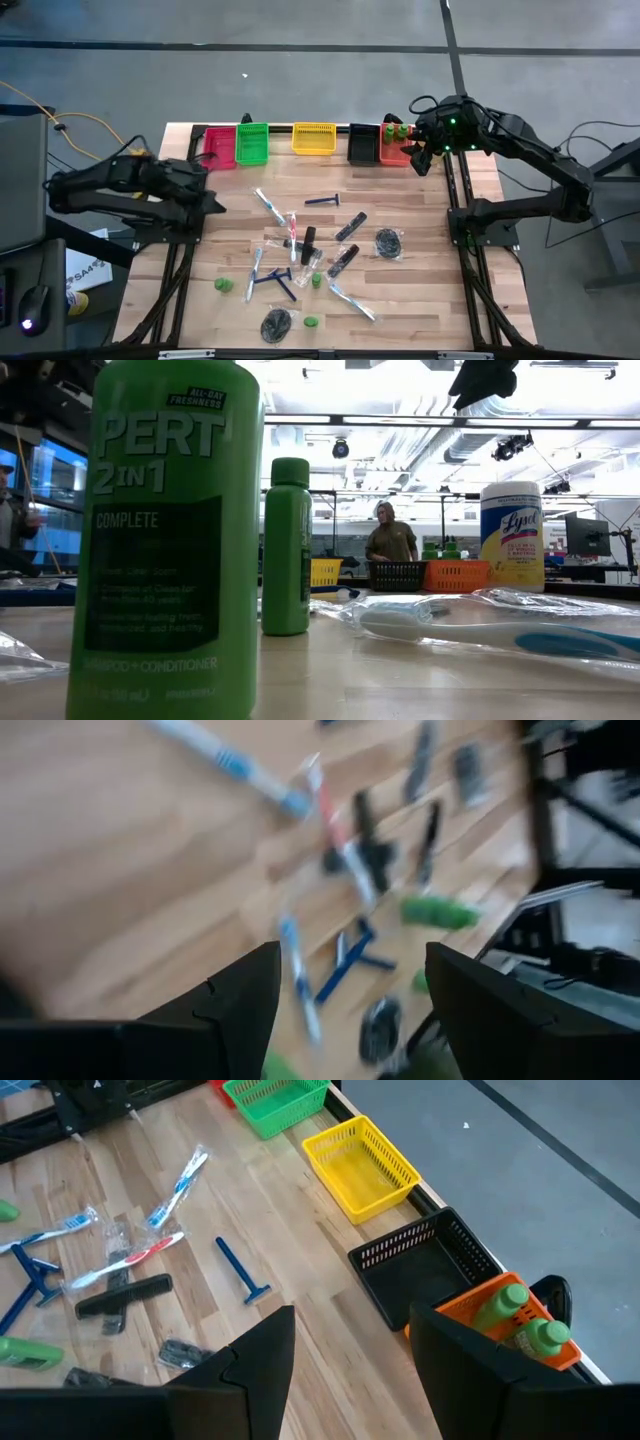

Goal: Pick & Place Travel size toiletries
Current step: Put the green shampoo bottle into the orange bin

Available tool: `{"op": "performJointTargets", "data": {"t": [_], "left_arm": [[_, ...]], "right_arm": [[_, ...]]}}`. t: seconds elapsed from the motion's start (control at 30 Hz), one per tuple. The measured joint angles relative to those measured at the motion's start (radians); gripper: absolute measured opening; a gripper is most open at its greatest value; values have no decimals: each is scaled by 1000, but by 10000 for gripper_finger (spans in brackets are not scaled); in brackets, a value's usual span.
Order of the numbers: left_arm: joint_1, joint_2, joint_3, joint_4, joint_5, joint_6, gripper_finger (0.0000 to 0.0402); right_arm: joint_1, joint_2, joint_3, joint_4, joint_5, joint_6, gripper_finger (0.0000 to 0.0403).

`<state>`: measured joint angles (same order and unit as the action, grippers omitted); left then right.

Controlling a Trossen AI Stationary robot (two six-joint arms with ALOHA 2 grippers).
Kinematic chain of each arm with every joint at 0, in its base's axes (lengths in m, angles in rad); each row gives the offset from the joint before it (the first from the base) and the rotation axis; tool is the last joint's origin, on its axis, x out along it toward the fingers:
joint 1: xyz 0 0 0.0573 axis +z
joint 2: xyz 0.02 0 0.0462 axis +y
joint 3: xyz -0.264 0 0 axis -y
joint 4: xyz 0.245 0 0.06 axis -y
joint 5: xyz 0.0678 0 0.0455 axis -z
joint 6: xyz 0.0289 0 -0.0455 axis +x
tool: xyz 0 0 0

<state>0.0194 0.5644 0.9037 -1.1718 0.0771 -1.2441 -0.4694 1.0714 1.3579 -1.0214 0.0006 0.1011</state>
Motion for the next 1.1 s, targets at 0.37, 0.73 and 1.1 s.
{"op": "performJointTargets", "data": {"t": [0.37, 0.73, 1.1], "left_arm": [[-28, 294, 7, -26, 215, -66, 241], [-412, 406, 7, 15, 108, -441, 241], [-696, 526, 7, 123, 18, -625, 241]], "right_arm": [[0, 0, 0, -1, 0, -96, 188], [0, 0, 0, -19, 0, -132, 188], [0, 0, 0, -19, -4, -174, 188]]}}
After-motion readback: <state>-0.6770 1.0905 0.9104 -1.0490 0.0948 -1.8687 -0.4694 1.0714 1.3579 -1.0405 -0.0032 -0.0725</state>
